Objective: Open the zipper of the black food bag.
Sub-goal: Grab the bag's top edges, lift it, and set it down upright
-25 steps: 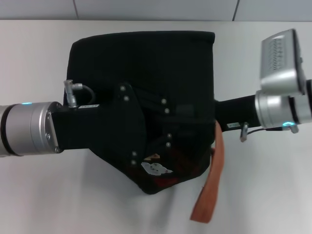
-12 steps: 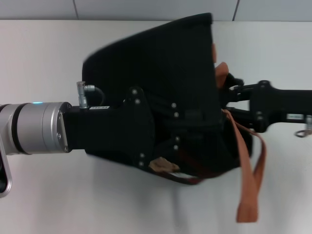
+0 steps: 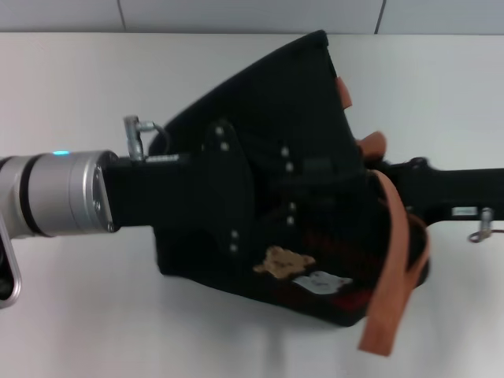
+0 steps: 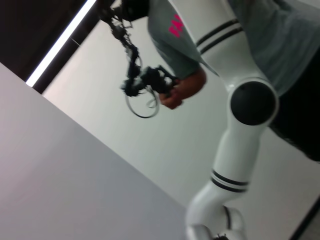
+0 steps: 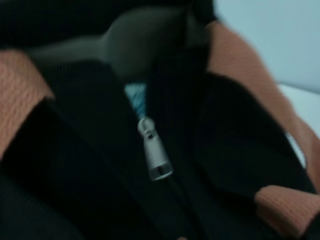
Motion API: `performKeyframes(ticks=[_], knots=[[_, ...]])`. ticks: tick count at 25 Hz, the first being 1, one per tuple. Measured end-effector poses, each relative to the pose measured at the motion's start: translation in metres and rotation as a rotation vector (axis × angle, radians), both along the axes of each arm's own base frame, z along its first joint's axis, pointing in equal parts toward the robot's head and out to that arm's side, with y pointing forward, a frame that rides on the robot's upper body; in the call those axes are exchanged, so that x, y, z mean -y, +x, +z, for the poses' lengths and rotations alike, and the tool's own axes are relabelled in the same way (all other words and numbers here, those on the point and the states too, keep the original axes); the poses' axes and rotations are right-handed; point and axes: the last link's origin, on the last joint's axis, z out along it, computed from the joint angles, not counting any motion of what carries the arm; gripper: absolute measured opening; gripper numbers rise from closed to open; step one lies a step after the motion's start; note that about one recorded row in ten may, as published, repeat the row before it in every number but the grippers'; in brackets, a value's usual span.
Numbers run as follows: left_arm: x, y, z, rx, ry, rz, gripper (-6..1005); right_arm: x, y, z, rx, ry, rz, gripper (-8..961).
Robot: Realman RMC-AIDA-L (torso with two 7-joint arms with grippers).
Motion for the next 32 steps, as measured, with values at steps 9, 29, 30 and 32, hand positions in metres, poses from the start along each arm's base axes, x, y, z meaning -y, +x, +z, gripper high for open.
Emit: performKeyframes(ticks=[9,29,30,32], knots=[[-0.003,0.013,0.008,0.029,0.04,-0.061,149,-0.027,-0.037,-0.05,0.012,-0.021,0.059,527],[-0.014,0.03,-0.019,-0.068,0.027,-0.069,151,-0.023,-0.051,-0.045,-0.014,0.038,0.089,637],[-0.014,0.03,-0.02,-0.073,0.024,-0.068,151,-0.022,-0.049,-0.04,-0.035,0.045,0.078,658],[-0.014,0.029,-0.021,-0.081,0.022,-0.067,151,-0.021,-0.045,-0.029,-0.08,0.059,0.061,700]])
